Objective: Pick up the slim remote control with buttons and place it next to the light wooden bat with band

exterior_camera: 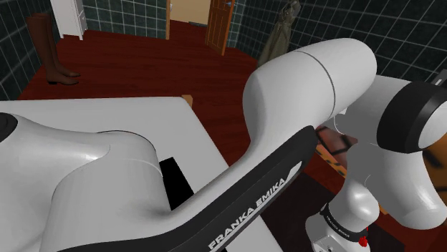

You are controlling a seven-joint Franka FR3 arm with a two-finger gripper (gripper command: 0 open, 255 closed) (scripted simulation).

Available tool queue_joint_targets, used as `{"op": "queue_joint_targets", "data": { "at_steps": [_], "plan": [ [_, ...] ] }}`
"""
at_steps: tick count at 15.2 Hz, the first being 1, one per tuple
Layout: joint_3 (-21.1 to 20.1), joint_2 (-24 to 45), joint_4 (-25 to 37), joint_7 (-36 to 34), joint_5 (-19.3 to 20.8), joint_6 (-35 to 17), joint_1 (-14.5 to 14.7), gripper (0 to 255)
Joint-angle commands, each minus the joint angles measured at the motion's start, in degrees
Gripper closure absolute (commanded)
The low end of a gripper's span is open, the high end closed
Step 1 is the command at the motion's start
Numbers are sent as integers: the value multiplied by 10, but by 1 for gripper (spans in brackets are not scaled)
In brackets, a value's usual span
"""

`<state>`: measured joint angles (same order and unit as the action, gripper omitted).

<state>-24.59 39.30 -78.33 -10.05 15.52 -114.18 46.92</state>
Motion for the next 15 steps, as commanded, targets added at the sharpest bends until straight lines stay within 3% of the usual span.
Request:
{"op": "queue_joint_targets", "data": {
  "at_steps": [1, 3, 7, 15],
  "plan": [
    [0, 0, 0, 0, 0, 0, 0, 0],
    [0, 0, 0, 0, 0, 0, 0, 0],
    [-6, -21, 40, 7, -10, 59, 1, 0],
    [-6, -21, 40, 7, -10, 59, 1, 0]
  ]
}}
